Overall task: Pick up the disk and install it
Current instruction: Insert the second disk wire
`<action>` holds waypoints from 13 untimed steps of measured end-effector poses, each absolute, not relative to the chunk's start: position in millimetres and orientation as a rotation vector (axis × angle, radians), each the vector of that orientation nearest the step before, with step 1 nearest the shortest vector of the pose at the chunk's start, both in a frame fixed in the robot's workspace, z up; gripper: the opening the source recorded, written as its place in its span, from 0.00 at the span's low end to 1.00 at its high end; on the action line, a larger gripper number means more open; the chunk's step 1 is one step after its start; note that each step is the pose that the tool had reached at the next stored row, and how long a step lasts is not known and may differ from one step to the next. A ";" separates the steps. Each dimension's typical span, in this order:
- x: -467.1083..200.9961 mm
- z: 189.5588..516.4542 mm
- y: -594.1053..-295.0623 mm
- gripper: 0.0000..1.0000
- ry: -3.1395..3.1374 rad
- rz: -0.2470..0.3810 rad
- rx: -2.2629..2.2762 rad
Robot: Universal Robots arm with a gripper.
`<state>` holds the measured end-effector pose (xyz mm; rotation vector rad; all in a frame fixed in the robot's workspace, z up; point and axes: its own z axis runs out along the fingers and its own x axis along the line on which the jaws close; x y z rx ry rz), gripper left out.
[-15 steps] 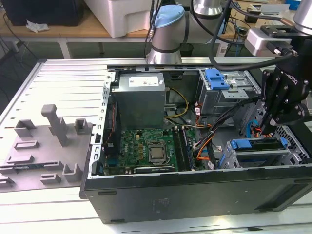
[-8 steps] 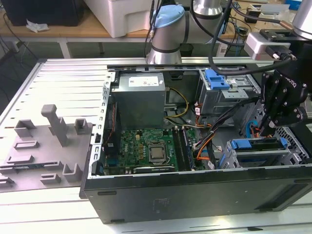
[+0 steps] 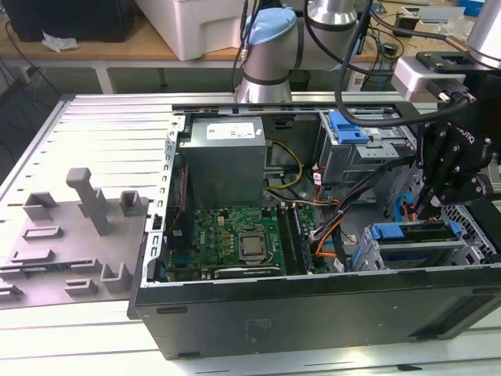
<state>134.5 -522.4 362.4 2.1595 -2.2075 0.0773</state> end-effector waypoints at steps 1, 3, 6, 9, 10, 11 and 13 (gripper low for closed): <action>134.6 362.2 -522.4 0.16 -2.199 0.078 2.168; 134.5 362.2 -522.5 0.16 -2.191 0.078 2.176; 134.5 361.9 -522.4 0.16 -2.186 0.078 2.182; 134.5 361.9 -522.4 0.16 -2.184 0.078 2.183; 134.5 361.9 -522.4 0.16 -2.184 0.078 2.184; 134.5 361.9 -522.4 0.16 -2.184 0.078 2.184; 134.5 361.9 -522.4 0.16 -2.183 0.078 2.185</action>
